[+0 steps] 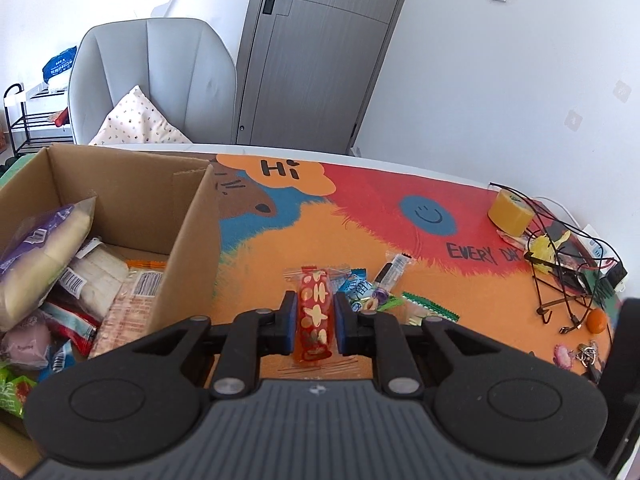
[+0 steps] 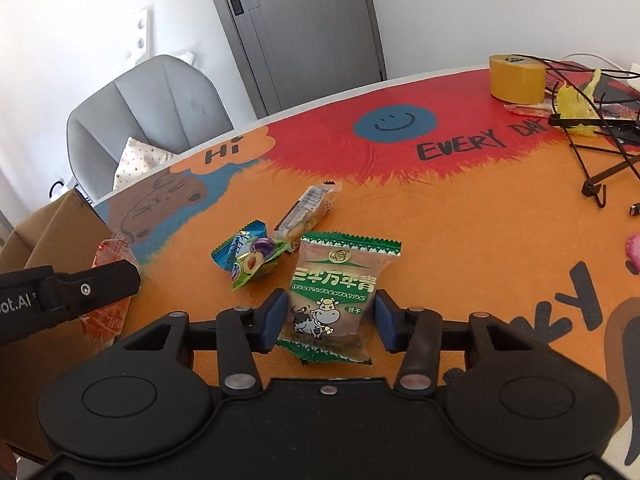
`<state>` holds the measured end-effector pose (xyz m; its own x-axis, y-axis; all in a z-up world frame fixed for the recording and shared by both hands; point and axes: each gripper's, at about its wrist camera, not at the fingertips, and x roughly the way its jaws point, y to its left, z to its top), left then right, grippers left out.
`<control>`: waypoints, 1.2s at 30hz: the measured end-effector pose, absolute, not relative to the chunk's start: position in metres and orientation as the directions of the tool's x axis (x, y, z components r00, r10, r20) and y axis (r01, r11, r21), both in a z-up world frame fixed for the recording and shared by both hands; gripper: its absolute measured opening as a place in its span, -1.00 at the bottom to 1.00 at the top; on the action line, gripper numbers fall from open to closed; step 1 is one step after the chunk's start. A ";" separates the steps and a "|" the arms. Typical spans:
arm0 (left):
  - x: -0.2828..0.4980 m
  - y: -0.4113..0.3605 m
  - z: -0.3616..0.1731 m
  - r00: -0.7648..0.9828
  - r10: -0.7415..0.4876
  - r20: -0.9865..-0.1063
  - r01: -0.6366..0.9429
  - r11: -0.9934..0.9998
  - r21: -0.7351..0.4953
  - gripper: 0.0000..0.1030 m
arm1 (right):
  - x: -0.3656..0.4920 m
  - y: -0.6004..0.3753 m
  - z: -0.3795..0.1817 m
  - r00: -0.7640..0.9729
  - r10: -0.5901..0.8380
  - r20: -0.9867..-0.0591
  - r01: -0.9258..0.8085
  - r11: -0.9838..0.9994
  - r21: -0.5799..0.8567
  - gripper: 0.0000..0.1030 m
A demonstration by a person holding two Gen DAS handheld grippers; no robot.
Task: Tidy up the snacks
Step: 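Carry both snacks into the box and open both tools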
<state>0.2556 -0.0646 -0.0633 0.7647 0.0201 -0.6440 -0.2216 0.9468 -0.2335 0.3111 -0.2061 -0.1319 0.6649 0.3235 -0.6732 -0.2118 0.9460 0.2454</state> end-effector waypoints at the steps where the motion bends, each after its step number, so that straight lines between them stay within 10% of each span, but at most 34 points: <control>1: 0.253 -0.065 -0.061 0.769 0.019 -0.639 -0.218 0.947 -0.234 -0.66 | 0.306 -0.210 -0.128 0.675 0.329 -0.660 -0.212 0.944 0.254 -0.08; 36: 0.159 0.040 -0.005 0.822 0.141 -0.552 -0.336 0.903 -0.269 -0.66 | 0.233 -0.140 -0.038 0.675 0.588 -0.446 -0.474 0.809 0.349 -0.08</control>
<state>0.1589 0.0404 -0.0045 0.8216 0.1411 -0.5524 -0.3359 0.9027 -0.2690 0.2334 -0.1400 -0.0375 0.6753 0.5877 -0.4457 -0.4738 0.8087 0.3485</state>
